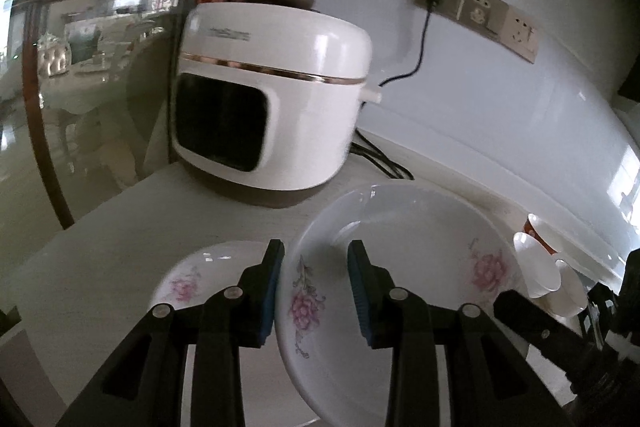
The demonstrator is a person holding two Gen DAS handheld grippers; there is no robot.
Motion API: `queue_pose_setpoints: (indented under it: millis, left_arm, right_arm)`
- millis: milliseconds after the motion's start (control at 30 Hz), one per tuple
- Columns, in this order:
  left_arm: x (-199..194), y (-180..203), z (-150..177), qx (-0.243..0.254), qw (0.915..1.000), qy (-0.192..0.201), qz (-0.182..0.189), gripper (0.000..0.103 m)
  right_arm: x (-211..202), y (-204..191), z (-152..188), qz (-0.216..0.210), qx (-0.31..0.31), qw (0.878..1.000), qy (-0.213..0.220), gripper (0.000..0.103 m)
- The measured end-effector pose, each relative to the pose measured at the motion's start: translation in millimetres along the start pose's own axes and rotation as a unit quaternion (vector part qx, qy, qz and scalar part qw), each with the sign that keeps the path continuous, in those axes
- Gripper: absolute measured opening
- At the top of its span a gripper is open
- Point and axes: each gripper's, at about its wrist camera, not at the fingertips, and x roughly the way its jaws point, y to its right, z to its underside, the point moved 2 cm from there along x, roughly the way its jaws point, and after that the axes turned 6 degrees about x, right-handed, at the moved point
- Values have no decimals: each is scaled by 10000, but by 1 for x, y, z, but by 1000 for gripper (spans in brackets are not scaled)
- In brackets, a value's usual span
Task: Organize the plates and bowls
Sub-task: 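Lower the plate onto the flowered plate stack and open the left gripper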
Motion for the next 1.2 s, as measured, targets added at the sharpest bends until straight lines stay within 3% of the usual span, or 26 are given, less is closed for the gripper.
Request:
queue_pose_setpoints:
  millis: [267, 700, 933, 1200]
  left_arm:
    - [-3, -40, 4, -195, 9995, -71, -244, 33]
    - [6, -74, 21, -249, 9983, -251, -467, 34]
    - [19, -78, 24, -279, 9974, -327, -575, 36]
    - [24, -75, 27, -172, 9968, -443, -637, 36]
  right_arm:
    - [31, -23, 9, -197, -161, 9993, -281, 25]
    - [74, -35, 40, 75, -620, 9945, -844, 26]
    - [84, -45, 44, 332, -961, 9913, -833, 26]
    - [89, -42, 43, 458, -936, 9902, -935, 28]
